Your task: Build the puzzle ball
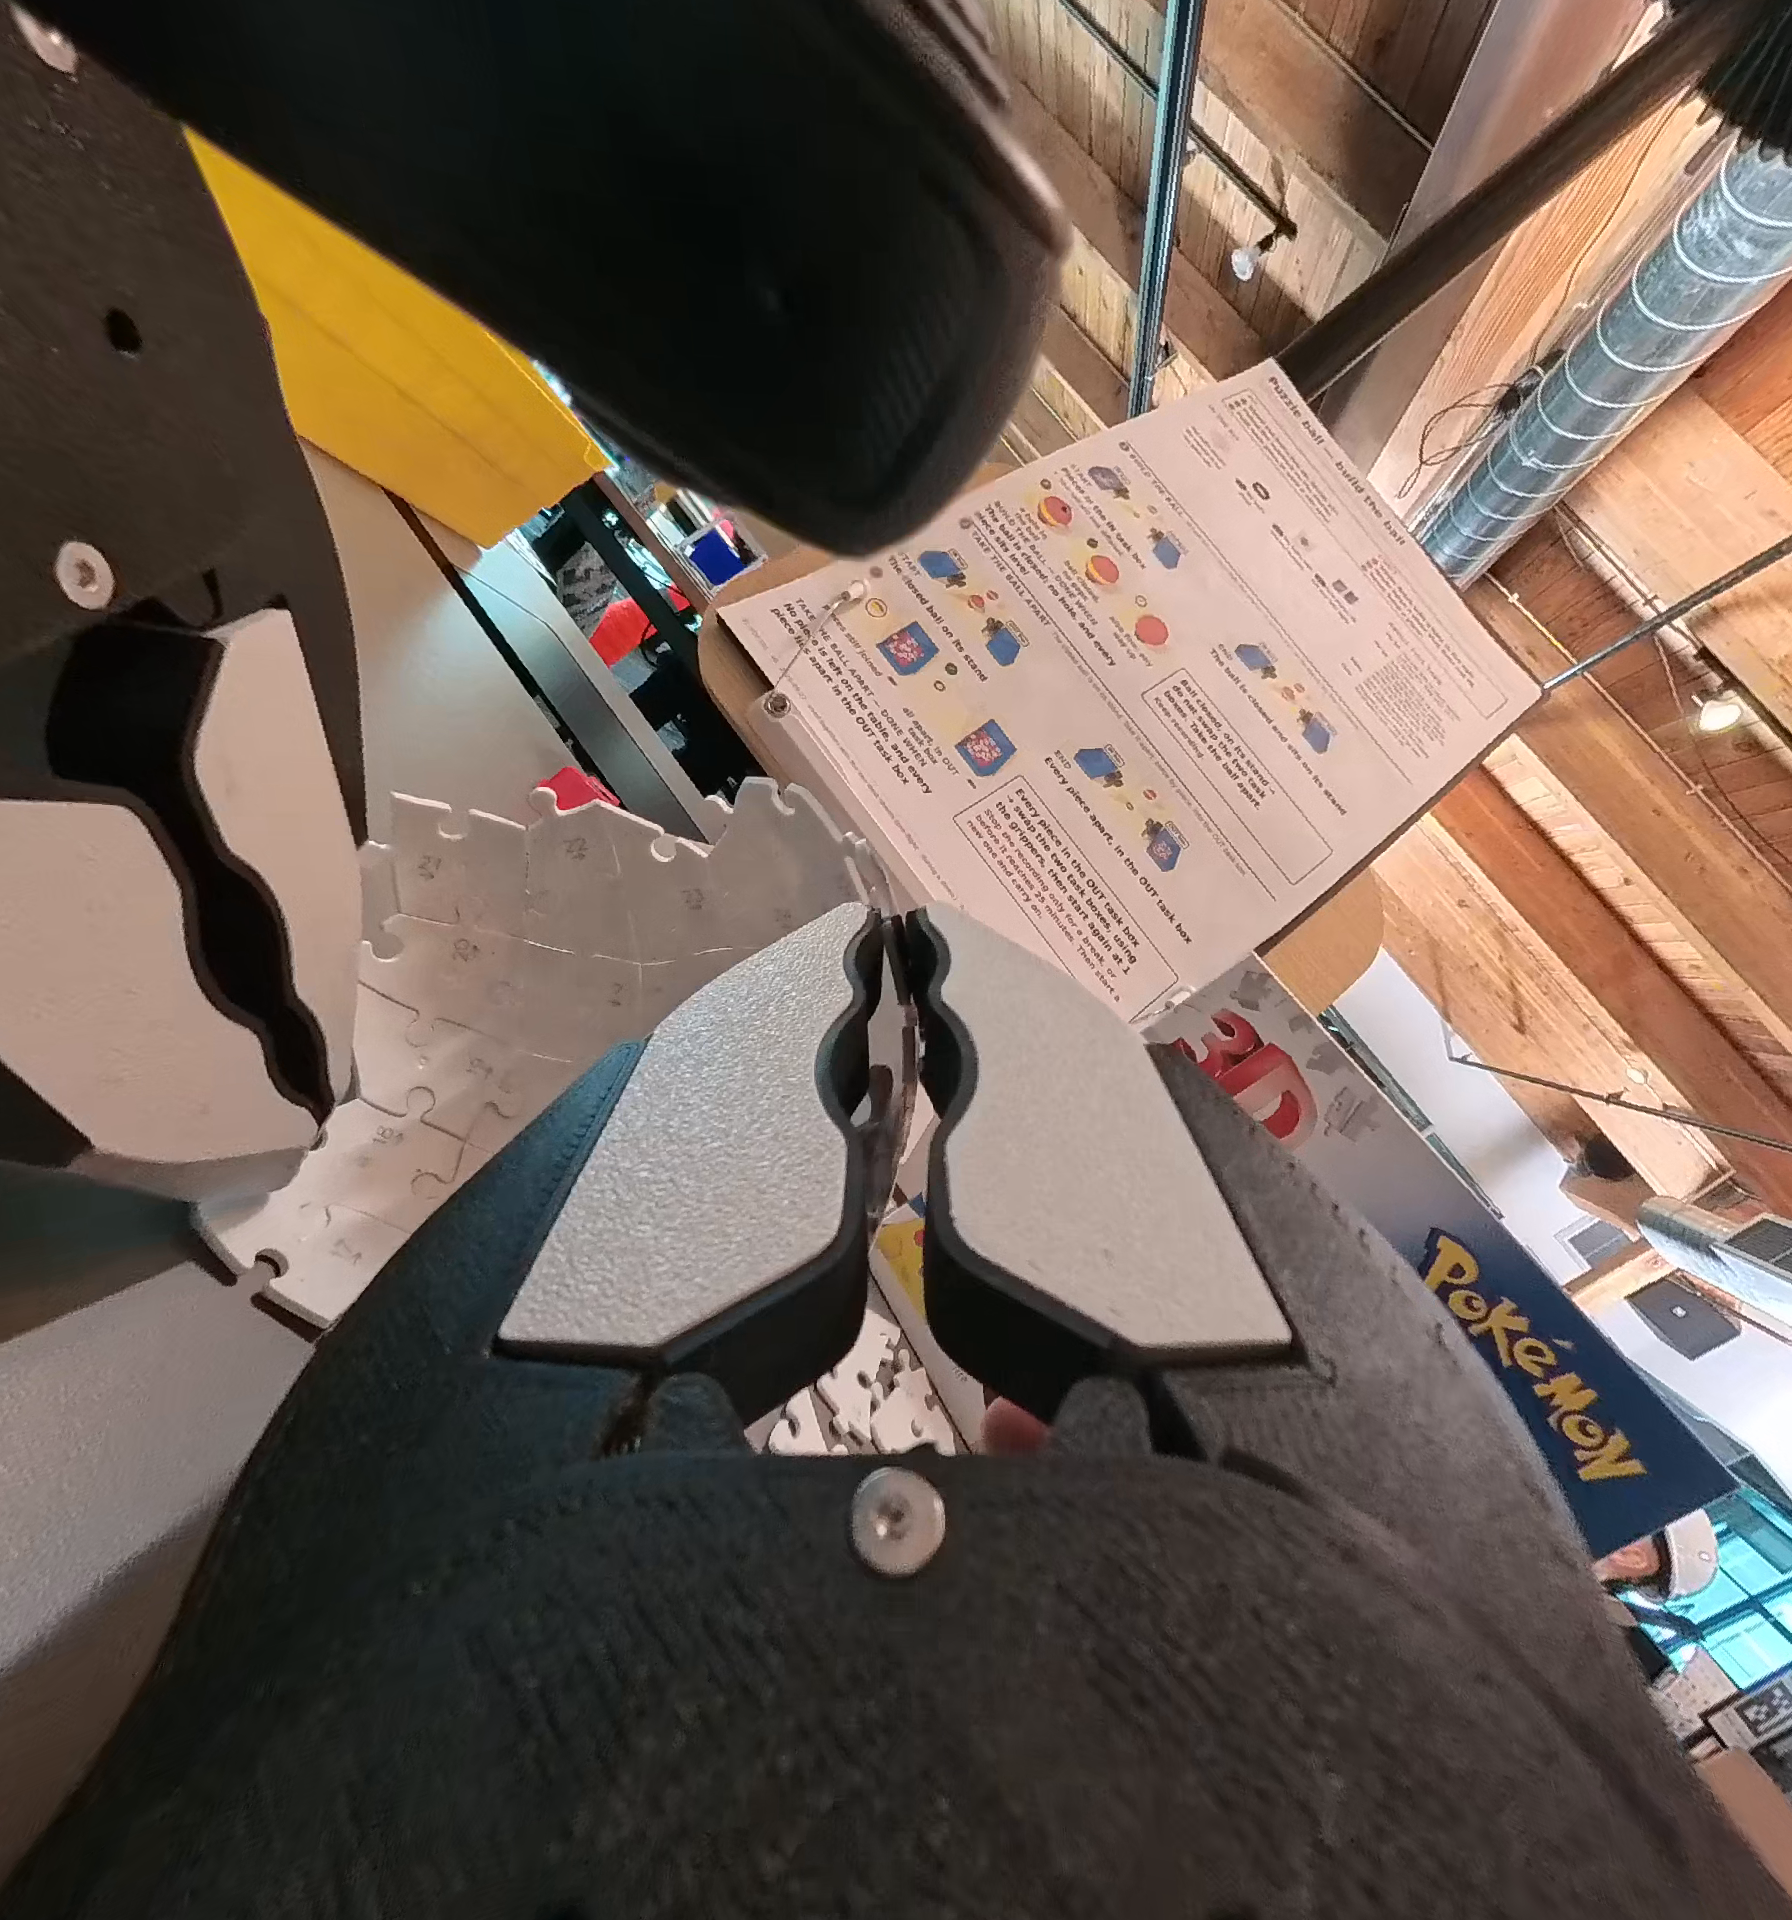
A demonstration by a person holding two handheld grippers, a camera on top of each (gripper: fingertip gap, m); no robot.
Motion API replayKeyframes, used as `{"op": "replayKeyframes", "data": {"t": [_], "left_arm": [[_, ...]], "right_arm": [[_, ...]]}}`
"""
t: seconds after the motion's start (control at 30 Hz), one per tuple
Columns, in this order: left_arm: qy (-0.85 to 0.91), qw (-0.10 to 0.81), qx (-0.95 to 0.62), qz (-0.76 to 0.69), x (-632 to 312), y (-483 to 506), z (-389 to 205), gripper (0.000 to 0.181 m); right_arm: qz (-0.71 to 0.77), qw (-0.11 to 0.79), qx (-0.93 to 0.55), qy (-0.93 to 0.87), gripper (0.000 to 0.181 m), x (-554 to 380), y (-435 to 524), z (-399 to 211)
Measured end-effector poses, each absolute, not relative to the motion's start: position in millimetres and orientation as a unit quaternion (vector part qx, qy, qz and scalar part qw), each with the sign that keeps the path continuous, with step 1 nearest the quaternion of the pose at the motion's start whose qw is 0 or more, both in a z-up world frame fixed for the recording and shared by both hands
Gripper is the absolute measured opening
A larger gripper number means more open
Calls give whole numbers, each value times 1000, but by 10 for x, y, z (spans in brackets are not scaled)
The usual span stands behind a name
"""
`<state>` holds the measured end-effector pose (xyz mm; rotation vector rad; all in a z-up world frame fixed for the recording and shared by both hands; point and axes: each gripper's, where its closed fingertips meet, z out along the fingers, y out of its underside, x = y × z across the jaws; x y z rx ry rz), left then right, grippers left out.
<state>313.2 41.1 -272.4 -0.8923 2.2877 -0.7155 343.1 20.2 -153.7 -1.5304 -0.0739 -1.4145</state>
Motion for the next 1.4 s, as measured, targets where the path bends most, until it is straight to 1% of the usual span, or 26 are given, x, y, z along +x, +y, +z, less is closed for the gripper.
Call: {"op": "replayKeyframes", "data": {"t": [0.3,0.33,0.47,0.5,0.53,0.57,0.7,0.8,0.87,0.93,1.07,1.2,1.3,1.4], "left_arm": [[857,285,-333,-272,3105,394,-2711,0],[849,295,-334,-282,3109,402,-2667,0],[779,386,-353,-345,3187,564,-2245,0],[757,402,-369,-360,3203,632,-2140,5],[737,407,-388,-374,3221,701,-2062,16],[720,403,-411,-388,3245,764,-2020,21],[681,313,-508,-423,3388,908,-2118,55],[690,238,-531,-431,3469,837,-2295,50],[695,210,-527,-441,3509,745,-2348,41],[701,191,-528,-440,3548,675,-2416,39],[695,191,-534,-442,3619,641,-2451,5],[691,198,-537,-442,3656,664,-2431,4],[685,209,-550,-429,3669,729,-2400,4],[692,223,-548,-414,3658,777,-2340,3]], "right_arm": [[-589,500,-634,-38,5,3412,227,-1540],[-589,498,-635,-33,5,3428,211,-1543],[-593,481,-646,-1,4,3543,128,-1580],[-592,480,-648,6,5,3566,115,-1585],[-589,482,-648,13,5,3582,105,-1586],[-588,482,-650,21,5,3601,94,-1592],[-579,488,-652,40,5,3643,56,-1607],[-574,494,-651,45,5,3653,51,-1611],[-574,494,-651,45,5,3660,51,-1613],[-573,496,-651,45,6,3662,53,-1613],[-568,499,-653,47,9,3667,46,-1626],[-558,512,-651,52,21,3657,41,-1625],[-549,522,-651,57,35,3633,34,-1613],[-541,521,-657,60,45,3630,11,-1627]]}}
